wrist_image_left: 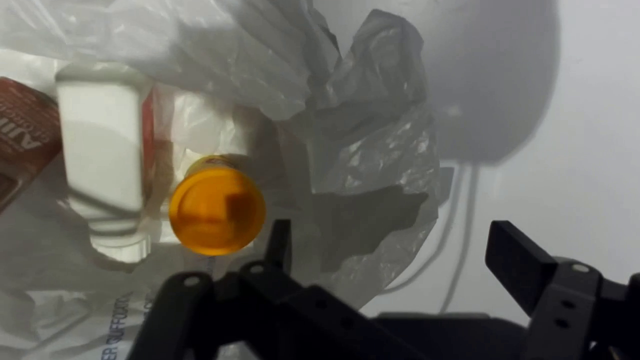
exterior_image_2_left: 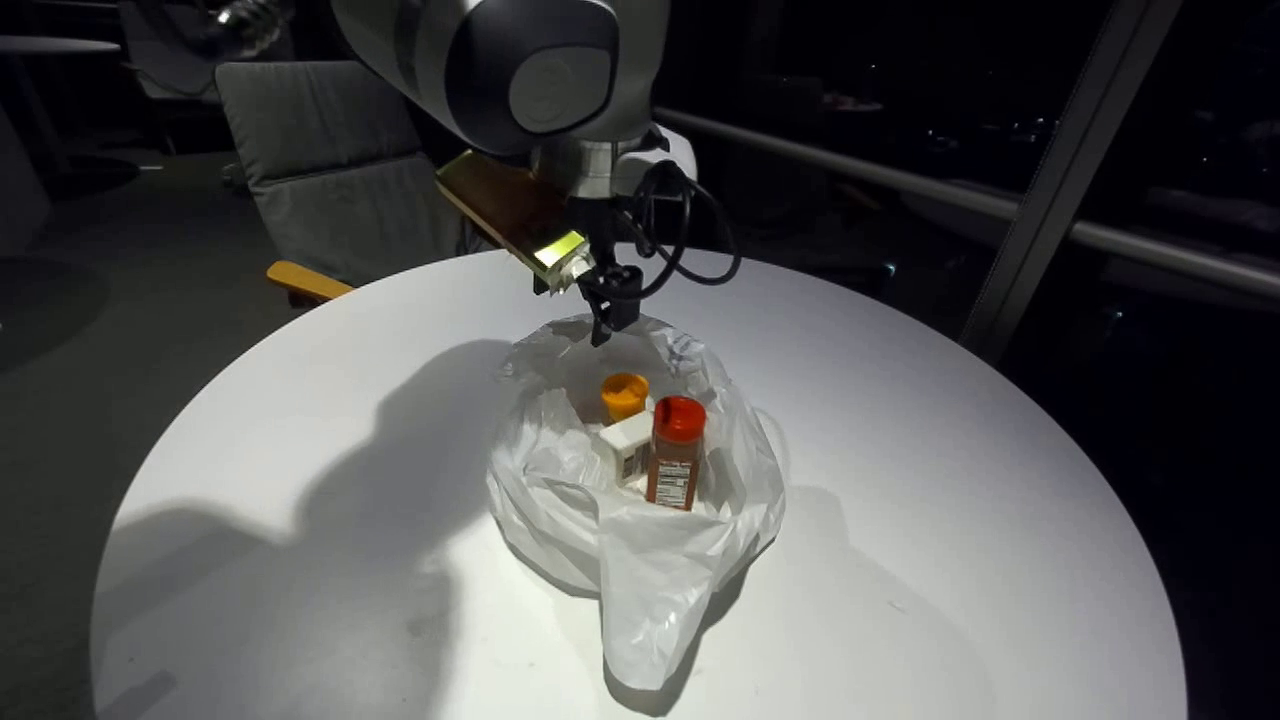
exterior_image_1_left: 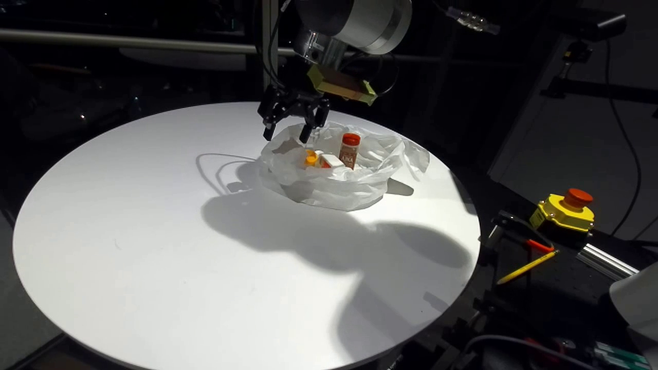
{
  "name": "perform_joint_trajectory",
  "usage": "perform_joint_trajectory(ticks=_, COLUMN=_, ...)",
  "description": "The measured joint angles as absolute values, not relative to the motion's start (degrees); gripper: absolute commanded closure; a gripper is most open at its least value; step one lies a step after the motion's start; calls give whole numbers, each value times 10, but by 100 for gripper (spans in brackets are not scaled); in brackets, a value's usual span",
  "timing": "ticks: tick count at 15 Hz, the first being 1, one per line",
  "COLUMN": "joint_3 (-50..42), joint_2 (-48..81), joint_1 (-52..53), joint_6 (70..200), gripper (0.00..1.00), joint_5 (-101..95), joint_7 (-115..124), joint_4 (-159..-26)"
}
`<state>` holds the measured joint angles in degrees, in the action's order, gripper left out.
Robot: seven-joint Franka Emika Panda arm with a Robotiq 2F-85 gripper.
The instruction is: Put the containers in the plastic bag, pull the plastic bag upwards
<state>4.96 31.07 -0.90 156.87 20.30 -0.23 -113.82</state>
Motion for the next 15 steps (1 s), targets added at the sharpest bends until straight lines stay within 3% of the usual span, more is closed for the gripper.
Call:
perform_joint_trajectory(ticks=2, joint_3=49, joint_2=322, joint_1=-12, joint_6=1569, gripper=30, joint_5=197, joint_7=-2, joint_4=-1128)
perform_joint_trajectory(ticks=9, joint_3=46, joint_2=346, joint_1=-13, joint_6=1565, gripper=84, joint_5=186, joint_7=4, joint_4=-1104)
perform_joint_trajectory(ticks=13, joint_3=45, joint_2=348, joint_1=-16, joint_6=1551, gripper=93, joint_5=186, joint_7=17, joint_4=-1101)
perform_joint_trajectory(ticks=14, joint_3=45, joint_2=348, joint_1=-18, joint_6=1544, gripper=89, joint_5=186, joint_7=20, joint_4=-1099)
perform_joint_trajectory(ticks=15, joint_3=45, joint_2=348, joint_1=-22, joint_6=1537, gripper=92, joint_5=186, joint_7=24, joint_4=-1097)
